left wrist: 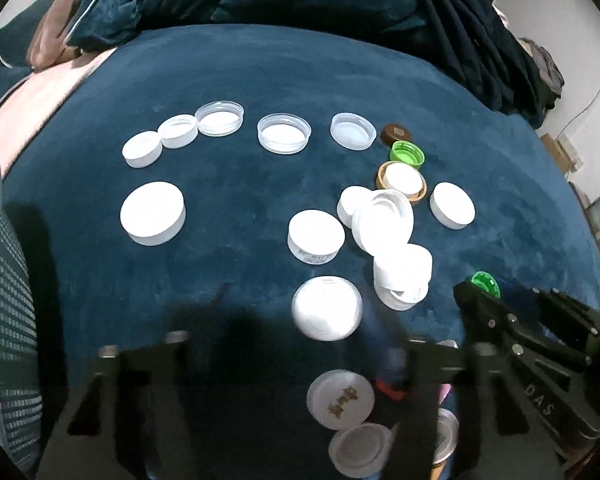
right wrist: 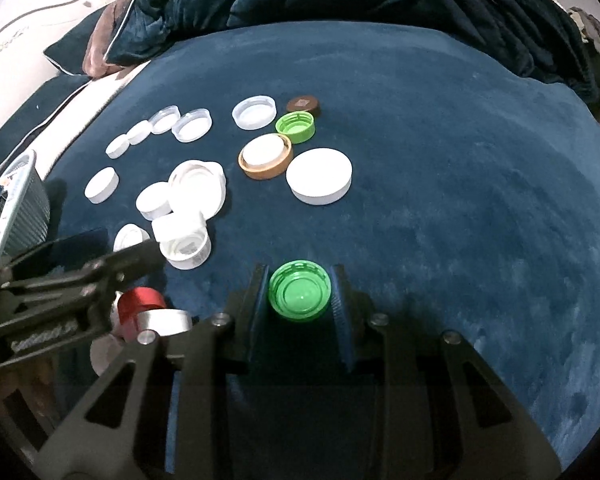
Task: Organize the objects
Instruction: 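Grasp a white cap with the left tool while the right tool holds the green cap, then carry both caps over the basket and open both tools to drop them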
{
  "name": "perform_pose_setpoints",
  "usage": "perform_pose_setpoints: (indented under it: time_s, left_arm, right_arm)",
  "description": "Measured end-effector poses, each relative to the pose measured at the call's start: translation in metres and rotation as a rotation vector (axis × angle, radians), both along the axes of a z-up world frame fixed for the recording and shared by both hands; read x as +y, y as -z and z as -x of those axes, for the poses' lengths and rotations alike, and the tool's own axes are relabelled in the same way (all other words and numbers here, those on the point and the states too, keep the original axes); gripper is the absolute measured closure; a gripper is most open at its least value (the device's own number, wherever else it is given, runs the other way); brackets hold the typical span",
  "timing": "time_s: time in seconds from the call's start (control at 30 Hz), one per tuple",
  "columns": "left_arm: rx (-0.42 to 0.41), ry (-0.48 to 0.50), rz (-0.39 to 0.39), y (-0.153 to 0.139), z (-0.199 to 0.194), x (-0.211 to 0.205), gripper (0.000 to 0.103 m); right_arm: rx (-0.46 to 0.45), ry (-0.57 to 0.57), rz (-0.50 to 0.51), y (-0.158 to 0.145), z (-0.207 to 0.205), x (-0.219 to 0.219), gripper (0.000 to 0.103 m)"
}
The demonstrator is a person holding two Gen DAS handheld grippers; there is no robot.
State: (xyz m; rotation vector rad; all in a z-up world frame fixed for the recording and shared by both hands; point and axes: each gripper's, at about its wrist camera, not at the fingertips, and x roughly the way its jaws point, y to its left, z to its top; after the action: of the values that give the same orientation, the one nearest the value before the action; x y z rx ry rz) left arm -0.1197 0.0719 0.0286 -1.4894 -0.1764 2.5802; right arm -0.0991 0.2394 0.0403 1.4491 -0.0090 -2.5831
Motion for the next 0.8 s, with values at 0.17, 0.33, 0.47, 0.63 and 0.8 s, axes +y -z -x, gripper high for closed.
perform_pose_setpoints:
  time_s: [0.17,0.33,0.47,0.63,0.8]
  left_arm:
    - [0.006,-0.013,-0.036,-0.008,-0.009,-0.01,0.072]
    - [0.034,-0.016,-0.062,-0.027,-0.029,-0.02,0.072]
    - [0.061,-0.012,-0.041,-0.044,-0.046,-0.024,0.072]
    - [0.101,-0.018,0.003,-0.066,-0.067,-0.034,0.072]
    - [0.143,-0.053,0.023,-0.087,-0.092,-0.057,0.072]
  right_arm:
    - [0.012,0.018,0.045,-0.006,-0.003,0.005,0.072]
    - [0.014,0.04,0.111,-0.017,-0.011,0.009,0.072]
    - [0.034,0.032,0.129,-0.028,-0.02,0.006,0.072]
    - [0.071,0.008,0.147,-0.047,-0.03,-0.003,0.072]
    - [0.107,-0.033,0.16,-0.065,-0.038,-0.021,0.072]
